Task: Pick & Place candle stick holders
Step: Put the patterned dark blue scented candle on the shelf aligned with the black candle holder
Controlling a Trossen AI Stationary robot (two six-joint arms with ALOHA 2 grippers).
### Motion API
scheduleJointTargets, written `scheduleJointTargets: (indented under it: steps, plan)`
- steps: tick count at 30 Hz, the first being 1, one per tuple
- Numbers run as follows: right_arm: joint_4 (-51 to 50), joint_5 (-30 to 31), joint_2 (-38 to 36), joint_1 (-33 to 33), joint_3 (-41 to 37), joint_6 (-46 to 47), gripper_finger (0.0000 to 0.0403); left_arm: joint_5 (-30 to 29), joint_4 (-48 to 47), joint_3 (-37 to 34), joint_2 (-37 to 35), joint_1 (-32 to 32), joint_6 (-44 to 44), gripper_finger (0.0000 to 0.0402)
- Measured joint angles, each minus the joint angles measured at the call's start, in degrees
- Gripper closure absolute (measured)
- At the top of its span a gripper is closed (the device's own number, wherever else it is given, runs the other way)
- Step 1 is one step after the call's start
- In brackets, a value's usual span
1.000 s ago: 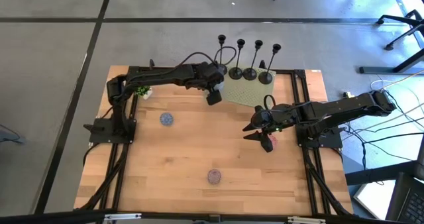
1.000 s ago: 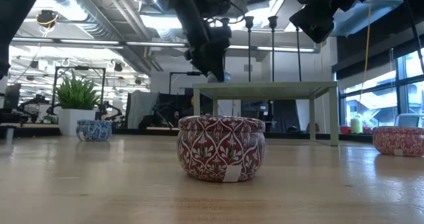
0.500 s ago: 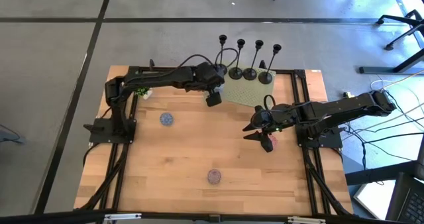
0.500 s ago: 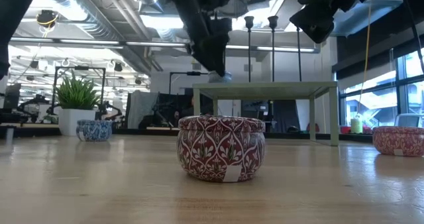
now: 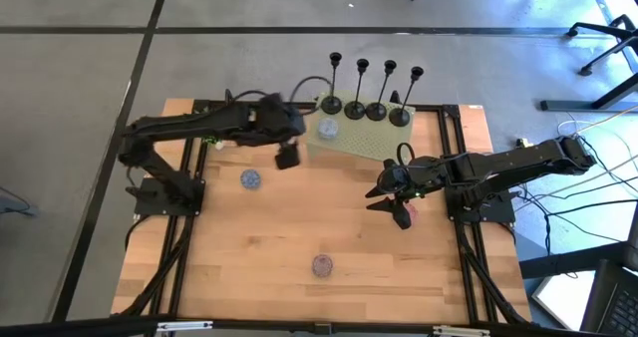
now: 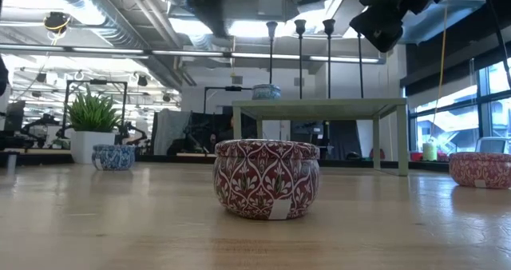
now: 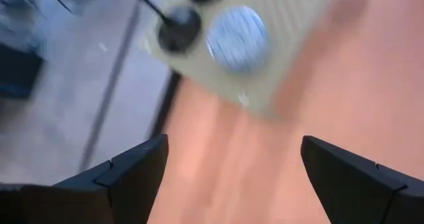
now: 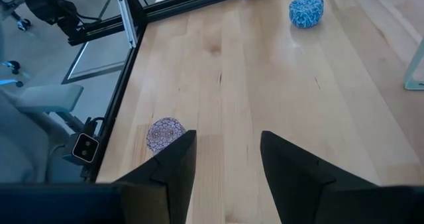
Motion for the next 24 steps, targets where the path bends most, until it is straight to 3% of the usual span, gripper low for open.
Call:
scheduleJointTargets:
  steps: [6,10,15,24]
  plan:
    - [0.00,0.00,0.00,0.00,0.00,0.33,0.0231,5.47,-18.09,-0.03,-4.64,-1.88,-4.79,0.0059]
    - [0.39,0.02,0.00,0.00,0.00,0.78,0.0231,5.86,-22.07,-2.94,-7.43,-2.39,-6.58,0.0059]
    - [0.29,0.02,0.00,0.00,0.00,1.86,0.0231,7.42,-16.99,-15.24,-13.71,-2.33,-9.71,0.0059]
    - [0.32,0.04,0.00,0.04,0.00,1.86,0.0231,13.03,6.48,-42.47,-21.70,-1.76,-9.95,0.0059]
